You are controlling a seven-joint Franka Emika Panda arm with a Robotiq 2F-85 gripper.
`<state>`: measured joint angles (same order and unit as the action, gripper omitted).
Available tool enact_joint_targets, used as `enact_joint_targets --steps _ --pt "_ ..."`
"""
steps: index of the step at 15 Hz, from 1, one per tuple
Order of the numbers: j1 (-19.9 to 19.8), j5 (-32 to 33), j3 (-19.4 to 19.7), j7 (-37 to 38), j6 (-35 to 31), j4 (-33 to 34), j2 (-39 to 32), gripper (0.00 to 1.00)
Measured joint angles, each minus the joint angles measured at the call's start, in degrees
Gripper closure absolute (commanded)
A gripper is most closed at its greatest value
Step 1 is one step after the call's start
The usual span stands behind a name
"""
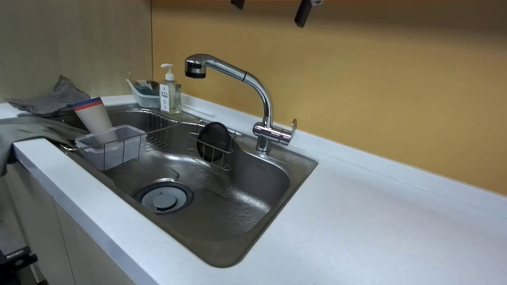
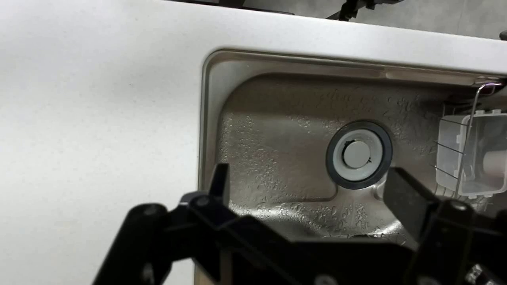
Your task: Open the tap
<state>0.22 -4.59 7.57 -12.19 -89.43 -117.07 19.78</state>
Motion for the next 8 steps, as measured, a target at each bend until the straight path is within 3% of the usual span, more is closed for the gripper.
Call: enact_joint_targets --steps 5,8 --pt "-0.19 0.04 -0.21 -0.08 -0.14 -0.01 -0.02 0.0" --pt "-0.48 0.03 -0.73 0.25 -3.83 -0.17 -0.33 0.0"
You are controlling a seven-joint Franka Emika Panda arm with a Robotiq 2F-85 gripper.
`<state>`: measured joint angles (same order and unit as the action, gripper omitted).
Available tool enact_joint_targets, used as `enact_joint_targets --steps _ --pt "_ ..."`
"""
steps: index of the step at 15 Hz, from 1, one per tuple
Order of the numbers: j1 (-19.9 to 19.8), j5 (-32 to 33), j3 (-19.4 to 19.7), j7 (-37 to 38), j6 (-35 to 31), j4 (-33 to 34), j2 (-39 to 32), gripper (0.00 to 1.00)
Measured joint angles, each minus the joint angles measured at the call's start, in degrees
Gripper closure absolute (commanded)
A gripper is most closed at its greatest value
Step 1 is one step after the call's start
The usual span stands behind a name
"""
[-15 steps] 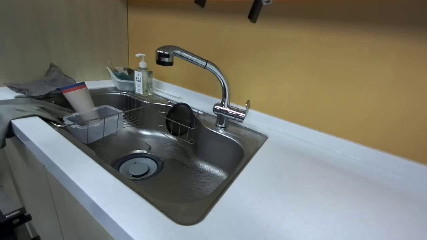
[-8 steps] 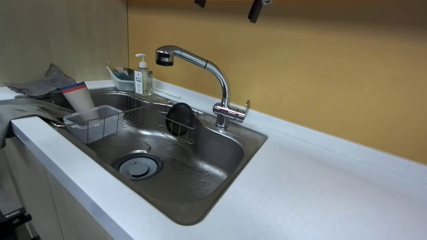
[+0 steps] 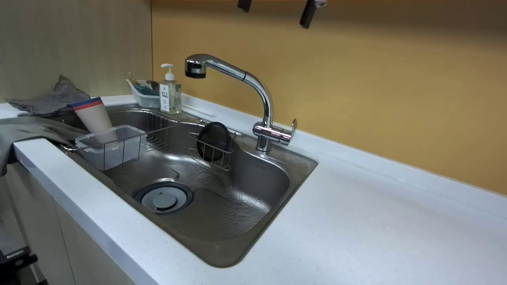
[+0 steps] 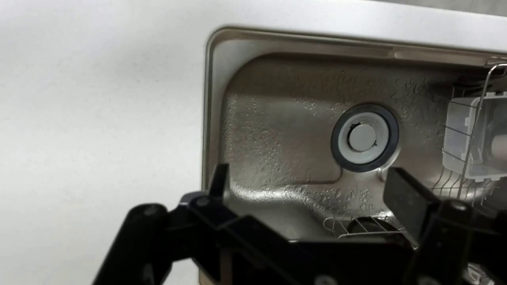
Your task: Open the tap
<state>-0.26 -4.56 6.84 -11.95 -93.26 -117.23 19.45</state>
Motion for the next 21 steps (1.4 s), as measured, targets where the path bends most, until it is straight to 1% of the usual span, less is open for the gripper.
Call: enact_joint_targets --steps 5,10,13,17,21 --pt "-0.3 -0.75 -1.24 4.12 -11.55 -0.03 -3.51 0.0" --pt "-0.32 -0.55 -3.18 8.2 -26.93 -0.05 -9.44 0.0" --pt "-0.36 1.71 -4.17 9.94 -35.98 -0.05 -13.22 0.0" --pt "-0.14 6.83 -6.16 13.04 -43.44 -0.57 -16.87 0.0" --pt "-0.17 9.82 -6.71 15.02 -47.68 -1.04 -20.0 0.0"
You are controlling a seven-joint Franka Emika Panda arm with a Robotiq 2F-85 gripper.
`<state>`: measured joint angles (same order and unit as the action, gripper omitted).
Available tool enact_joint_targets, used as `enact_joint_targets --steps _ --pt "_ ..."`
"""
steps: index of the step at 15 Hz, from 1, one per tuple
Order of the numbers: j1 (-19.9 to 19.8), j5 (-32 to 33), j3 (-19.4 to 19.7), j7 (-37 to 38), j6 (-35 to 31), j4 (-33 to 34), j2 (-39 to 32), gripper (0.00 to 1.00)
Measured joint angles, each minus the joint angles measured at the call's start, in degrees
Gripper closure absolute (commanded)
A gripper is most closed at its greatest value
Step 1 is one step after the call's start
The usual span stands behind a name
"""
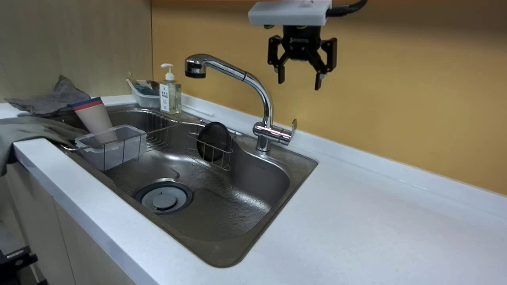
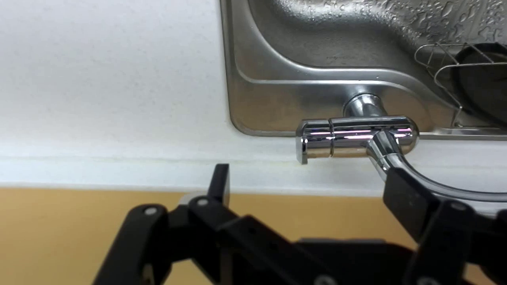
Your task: Open the tap
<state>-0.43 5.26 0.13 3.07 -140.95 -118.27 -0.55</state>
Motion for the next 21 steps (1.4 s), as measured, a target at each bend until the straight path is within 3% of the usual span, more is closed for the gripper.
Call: enact_joint_targets --steps 6,14,21 --pt "-0.79 0.7 1.23 0.01 -4.16 0.01 -5.27 0.0" --pt "-0.74 1.43 1.2 -0.35 -5.2 0.0 -6.04 0.0" --pt "-0.09 1.41 1.06 -1.37 -12.59 0.21 -11.6 0.0"
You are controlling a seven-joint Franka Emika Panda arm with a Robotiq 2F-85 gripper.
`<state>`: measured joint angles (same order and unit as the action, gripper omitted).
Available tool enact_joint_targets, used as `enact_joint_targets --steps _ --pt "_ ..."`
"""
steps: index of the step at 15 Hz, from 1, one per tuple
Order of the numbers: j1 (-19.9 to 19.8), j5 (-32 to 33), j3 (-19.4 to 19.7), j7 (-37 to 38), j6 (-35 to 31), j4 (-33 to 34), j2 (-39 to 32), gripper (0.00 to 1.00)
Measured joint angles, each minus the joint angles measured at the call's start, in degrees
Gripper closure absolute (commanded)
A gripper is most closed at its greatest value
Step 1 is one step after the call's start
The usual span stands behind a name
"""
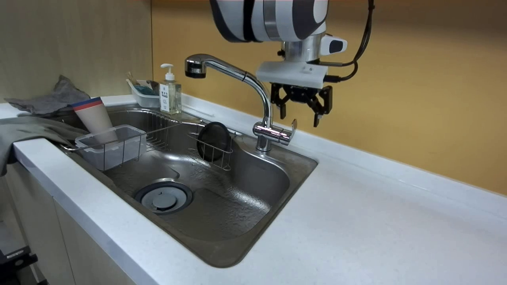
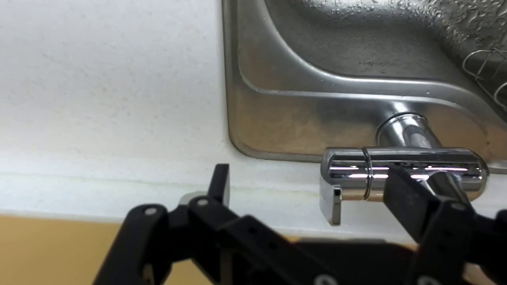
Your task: Open the tap
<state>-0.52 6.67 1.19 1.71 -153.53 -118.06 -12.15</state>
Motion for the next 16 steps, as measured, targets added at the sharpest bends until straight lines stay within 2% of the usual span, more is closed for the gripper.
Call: enact_joint_targets --steps 8,16 --pt "0.47 1.27 0.9 -0.4 -7.3 0.65 -3.96 0.0" --pt "1.46 2.48 3.29 -0.3 -9.28 2.65 -6.72 0.0"
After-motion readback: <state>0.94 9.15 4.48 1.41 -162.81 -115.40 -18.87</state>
